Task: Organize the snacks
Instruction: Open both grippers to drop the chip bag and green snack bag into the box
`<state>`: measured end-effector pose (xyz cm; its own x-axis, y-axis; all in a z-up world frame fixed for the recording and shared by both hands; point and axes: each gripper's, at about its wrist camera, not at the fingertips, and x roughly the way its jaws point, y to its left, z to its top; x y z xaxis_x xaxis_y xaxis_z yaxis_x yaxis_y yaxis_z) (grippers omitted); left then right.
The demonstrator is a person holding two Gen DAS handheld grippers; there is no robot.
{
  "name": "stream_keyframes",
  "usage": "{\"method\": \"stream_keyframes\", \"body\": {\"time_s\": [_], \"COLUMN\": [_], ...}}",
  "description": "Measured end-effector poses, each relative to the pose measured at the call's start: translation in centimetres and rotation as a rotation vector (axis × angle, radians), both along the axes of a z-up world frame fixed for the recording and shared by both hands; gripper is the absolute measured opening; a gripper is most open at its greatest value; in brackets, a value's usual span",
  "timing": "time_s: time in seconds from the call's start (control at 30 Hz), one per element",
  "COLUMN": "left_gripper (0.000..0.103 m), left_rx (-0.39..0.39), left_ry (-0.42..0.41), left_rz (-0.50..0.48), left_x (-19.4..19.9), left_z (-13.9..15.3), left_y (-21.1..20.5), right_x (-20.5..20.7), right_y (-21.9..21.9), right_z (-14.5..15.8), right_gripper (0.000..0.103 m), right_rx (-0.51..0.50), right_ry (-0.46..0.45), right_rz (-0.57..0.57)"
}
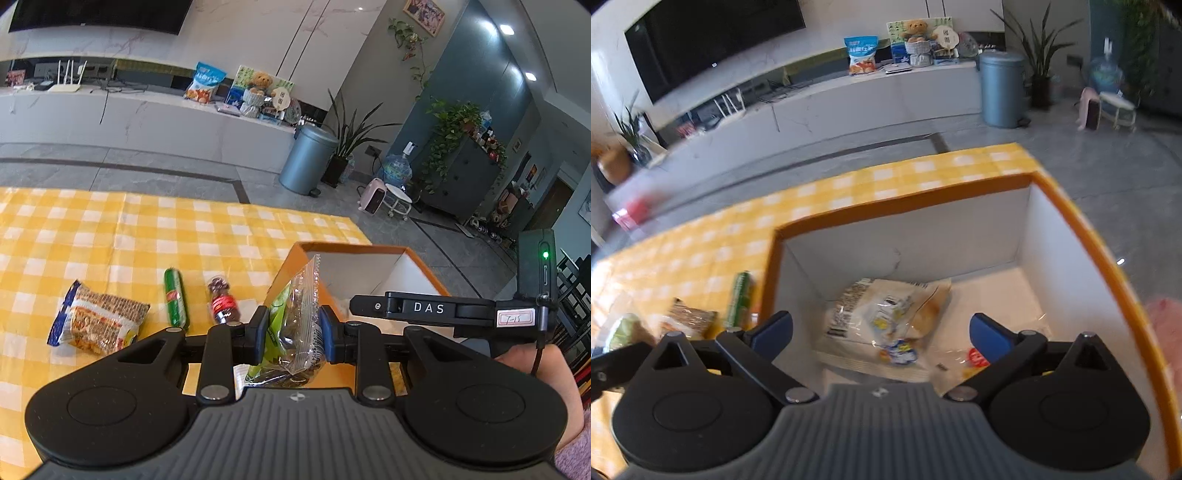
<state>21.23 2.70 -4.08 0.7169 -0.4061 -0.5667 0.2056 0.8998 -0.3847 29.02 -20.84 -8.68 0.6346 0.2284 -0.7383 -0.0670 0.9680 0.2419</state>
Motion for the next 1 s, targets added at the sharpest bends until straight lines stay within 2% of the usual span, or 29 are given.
{"method": "stream_keyframes", "body": {"time_s": [0.13,0.2,0.3,0.47,0.53,0.7,1.0], "left_gripper": [0.032,0.032,0.032,0.032,0.032,0.032,0.035], "left_rx": [-0.012,-0.024,-0.052,-0.098,-0.088,-0.066,0.005], "left_ry": [-0.027,-0.05,-0.06,-0.028,0.003,0.07,0.109], "left_rz": [-0.018,-0.037,-0.063,-0.129,-0.153,-0.192,-0.25], "left_x": [0.7,1.3,2.5,5.1,6.4,9.1,10.6], "left_z": [1.5,2.3,2.8,1.6,0.6,-1.6,-3.6], "left_y": [-1.8,-3.0,-5.2,-9.3,-11.1,-14.6,-17.6], "right_x": [-2.3,-4.1,-5.7,-6.4,-7.0,-8.2,-7.6], "right_y": [-1.5,-3.0,-5.3,-9.2,-10.3,-11.3,-11.5], "right_z": [2.1,2.9,3.4,3.1,3.2,3.6,2.9], "right_gripper": [0.099,0.099,0.099,0.099,0.099,0.099,0.099], "right_rx": [-0.063,-0.06,-0.034,0.049,0.089,0.085,0.064], "right_ry": [-0.074,-0.109,-0.147,-0.159,-0.172,-0.217,-0.171], "right_rz": [-0.108,-0.141,-0.156,-0.36,-0.408,-0.414,-0.442]}}
